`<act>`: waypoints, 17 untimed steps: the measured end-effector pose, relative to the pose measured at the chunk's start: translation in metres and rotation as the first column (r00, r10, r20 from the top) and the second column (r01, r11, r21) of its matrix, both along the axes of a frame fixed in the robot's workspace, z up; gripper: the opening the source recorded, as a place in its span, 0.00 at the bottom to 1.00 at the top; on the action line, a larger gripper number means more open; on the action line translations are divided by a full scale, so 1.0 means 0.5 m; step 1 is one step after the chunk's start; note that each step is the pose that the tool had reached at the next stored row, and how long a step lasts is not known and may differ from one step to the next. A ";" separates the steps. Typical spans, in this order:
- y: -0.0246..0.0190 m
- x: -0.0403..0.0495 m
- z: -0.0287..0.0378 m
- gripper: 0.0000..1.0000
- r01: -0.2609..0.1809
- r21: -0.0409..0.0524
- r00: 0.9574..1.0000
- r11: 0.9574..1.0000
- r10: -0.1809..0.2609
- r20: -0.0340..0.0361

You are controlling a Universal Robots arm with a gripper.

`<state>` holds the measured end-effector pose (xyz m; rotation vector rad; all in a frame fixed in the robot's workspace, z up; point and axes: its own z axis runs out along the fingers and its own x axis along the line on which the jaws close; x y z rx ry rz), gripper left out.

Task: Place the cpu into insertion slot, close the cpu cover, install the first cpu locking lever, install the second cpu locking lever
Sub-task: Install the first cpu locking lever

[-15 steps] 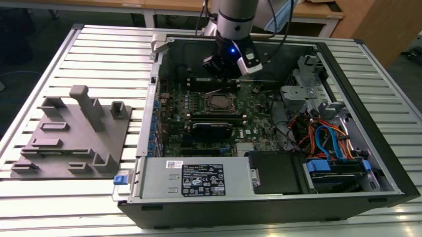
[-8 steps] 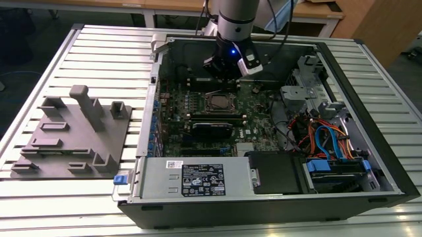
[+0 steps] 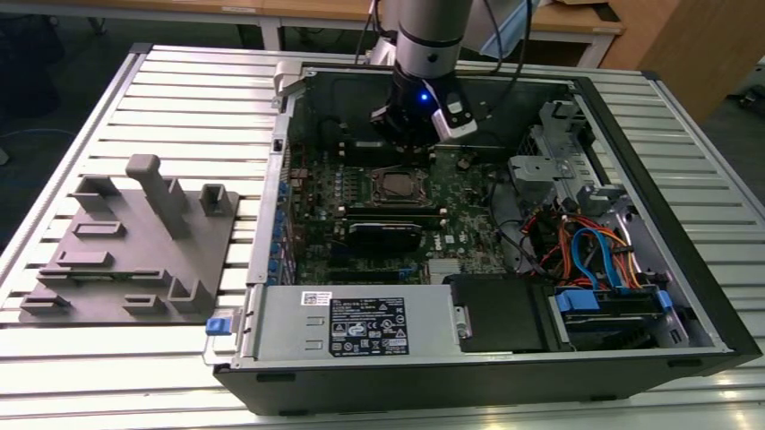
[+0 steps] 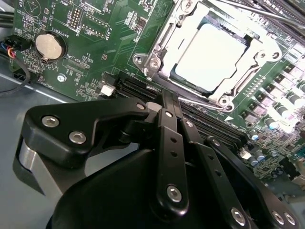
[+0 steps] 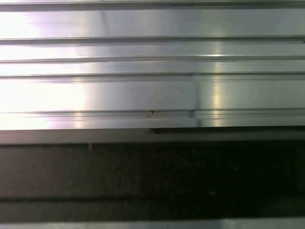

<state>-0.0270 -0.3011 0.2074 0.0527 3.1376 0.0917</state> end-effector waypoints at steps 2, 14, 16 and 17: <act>0.0000 0.000 -0.002 0.10 0.000 0.000 1.000 1.000 0.000 0.000; 0.0000 0.003 -0.012 0.10 0.000 -0.001 1.000 1.000 0.000 0.000; 0.0000 0.003 -0.014 0.10 0.000 -0.001 1.000 1.000 0.000 0.000; 0.0000 0.003 -0.014 0.10 0.000 -0.001 1.000 1.000 0.000 0.000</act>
